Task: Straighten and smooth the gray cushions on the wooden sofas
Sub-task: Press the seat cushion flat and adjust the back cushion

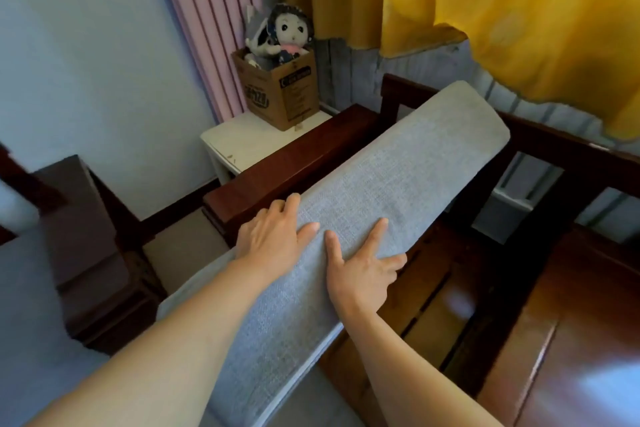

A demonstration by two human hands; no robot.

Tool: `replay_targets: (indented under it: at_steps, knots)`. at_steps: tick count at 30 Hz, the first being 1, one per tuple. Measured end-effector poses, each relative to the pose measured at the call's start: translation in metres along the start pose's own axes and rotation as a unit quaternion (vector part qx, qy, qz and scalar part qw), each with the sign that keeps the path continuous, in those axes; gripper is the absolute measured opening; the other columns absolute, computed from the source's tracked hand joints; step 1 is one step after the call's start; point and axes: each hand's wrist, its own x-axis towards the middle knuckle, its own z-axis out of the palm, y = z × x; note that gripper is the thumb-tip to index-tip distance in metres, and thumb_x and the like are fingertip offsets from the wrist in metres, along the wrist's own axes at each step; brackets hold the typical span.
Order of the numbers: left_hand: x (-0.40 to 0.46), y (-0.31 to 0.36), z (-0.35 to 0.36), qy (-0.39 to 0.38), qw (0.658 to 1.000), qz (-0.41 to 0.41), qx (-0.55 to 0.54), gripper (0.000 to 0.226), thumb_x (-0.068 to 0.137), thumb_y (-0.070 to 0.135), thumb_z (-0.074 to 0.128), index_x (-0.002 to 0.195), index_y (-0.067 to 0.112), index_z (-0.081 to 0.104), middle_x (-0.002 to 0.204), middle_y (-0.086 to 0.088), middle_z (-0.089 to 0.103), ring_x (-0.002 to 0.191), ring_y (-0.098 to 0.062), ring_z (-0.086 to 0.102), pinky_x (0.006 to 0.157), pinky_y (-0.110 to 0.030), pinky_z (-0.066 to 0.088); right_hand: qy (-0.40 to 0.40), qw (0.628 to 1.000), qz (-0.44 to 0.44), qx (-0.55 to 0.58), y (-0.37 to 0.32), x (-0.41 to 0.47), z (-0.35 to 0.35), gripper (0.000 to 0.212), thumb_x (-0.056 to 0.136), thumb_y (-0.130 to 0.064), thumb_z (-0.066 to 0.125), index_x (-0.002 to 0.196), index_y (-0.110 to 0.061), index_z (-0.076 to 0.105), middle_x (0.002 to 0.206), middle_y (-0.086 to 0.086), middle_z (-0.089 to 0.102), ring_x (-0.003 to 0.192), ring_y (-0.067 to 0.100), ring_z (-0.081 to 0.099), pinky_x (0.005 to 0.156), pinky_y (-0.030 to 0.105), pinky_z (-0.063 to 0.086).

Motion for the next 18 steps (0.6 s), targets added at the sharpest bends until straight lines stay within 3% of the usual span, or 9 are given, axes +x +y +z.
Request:
replay_targets:
  at_steps: [7, 11, 15, 18]
  knots:
    - [0.048, 0.02, -0.007, -0.069, 0.994, 0.073, -0.051, 0.059, 0.102, 0.043, 0.027, 0.152, 0.019, 0.007, 0.155, -0.004, 0.028, 0.129, -0.027, 0.044, 0.095, -0.04, 0.039, 0.038, 0.998, 0.045, -0.021, -0.011, 0.04, -0.003, 0.088, 0.075, -0.084, 0.031, 0.145, -0.049, -0.008, 0.145, 0.023, 0.011, 0.126, 0.036, 0.032, 0.088, 0.042, 0.044]
    - [0.071, 0.027, -0.011, -0.075, 0.987, 0.121, -0.081, 0.059, 0.102, 0.037, 0.03, 0.152, 0.019, 0.003, 0.156, -0.003, 0.021, 0.132, -0.025, 0.041, 0.098, -0.039, 0.039, 0.052, 0.997, 0.058, -0.025, -0.019, 0.05, -0.003, 0.084, 0.078, -0.083, 0.03, 0.146, -0.049, -0.006, 0.148, 0.023, 0.006, 0.127, 0.036, 0.03, 0.089, 0.042, 0.043]
    - [0.092, 0.033, -0.012, -0.107, 0.969, 0.194, -0.112, 0.06, 0.103, 0.03, 0.034, 0.153, 0.026, 0.001, 0.16, -0.001, 0.003, 0.143, -0.022, 0.021, 0.107, -0.041, 0.034, 0.072, 0.994, 0.074, -0.034, -0.024, 0.047, -0.002, 0.081, 0.08, -0.08, 0.03, 0.147, -0.049, -0.004, 0.149, 0.022, 0.007, 0.127, 0.035, 0.03, 0.092, 0.045, 0.042]
    - [0.109, 0.036, -0.01, -0.127, 0.949, 0.263, -0.121, 0.058, 0.102, 0.025, 0.036, 0.152, 0.033, 0.008, 0.16, 0.0, -0.011, 0.147, -0.02, 0.007, 0.111, -0.034, 0.027, 0.093, 0.991, 0.09, -0.045, -0.027, 0.047, -0.004, 0.078, 0.082, -0.077, 0.027, 0.148, -0.047, -0.003, 0.149, 0.022, 0.011, 0.128, 0.035, 0.031, 0.095, 0.045, 0.04]
